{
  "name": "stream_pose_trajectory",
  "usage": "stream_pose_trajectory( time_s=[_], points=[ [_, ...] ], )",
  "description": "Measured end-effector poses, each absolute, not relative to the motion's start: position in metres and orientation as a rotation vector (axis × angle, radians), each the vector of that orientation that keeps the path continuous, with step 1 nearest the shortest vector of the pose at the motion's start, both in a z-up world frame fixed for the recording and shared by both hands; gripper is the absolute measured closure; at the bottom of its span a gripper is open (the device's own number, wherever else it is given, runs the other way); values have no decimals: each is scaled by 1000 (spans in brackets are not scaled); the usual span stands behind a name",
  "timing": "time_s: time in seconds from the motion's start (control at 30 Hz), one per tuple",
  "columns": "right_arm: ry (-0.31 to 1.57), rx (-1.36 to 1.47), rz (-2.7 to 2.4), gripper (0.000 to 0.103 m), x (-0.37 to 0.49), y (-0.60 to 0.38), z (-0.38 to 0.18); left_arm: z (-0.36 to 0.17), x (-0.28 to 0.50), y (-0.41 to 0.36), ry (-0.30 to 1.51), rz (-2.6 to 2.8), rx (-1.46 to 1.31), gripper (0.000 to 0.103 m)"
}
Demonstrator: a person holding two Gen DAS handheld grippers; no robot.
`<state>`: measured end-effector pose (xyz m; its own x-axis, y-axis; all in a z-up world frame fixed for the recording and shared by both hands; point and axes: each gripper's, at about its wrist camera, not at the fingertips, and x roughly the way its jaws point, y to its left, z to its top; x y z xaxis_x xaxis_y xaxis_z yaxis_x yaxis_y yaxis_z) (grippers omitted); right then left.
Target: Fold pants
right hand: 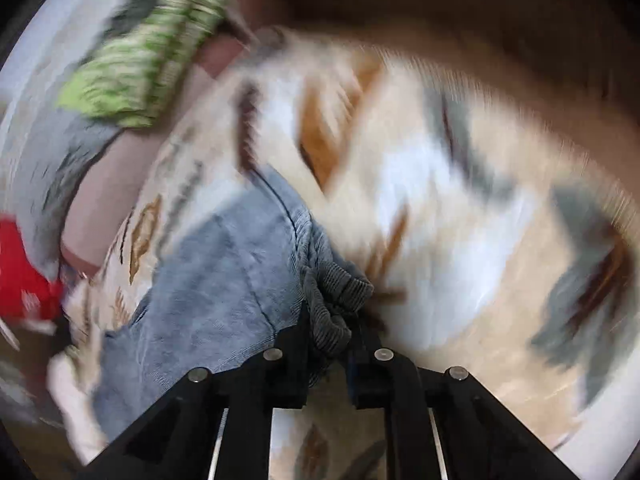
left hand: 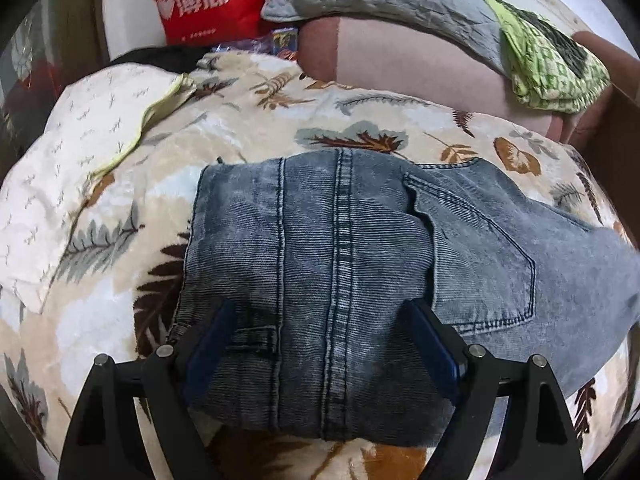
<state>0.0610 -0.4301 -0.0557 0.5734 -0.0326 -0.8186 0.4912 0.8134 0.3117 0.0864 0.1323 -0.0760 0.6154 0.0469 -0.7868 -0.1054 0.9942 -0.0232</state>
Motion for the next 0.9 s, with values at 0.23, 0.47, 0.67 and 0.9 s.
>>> stream_pose_trajectory(
  time_s=[0.23,0.47,0.67,0.9],
  points=[
    [1089,441,-346,66,63,-424,-92,-68,90,122,879,90,-25,16],
    [859,400,-372,48,44,-401,-11,-88,99,134,960,143,-68,7],
    [1075,470,361,47,117,-269,-50,-89,98,134,949,149,-57,7],
    [1108,578,125,59,164,-288,-102,-72,91,141,886,171,-85,7]
  ],
)
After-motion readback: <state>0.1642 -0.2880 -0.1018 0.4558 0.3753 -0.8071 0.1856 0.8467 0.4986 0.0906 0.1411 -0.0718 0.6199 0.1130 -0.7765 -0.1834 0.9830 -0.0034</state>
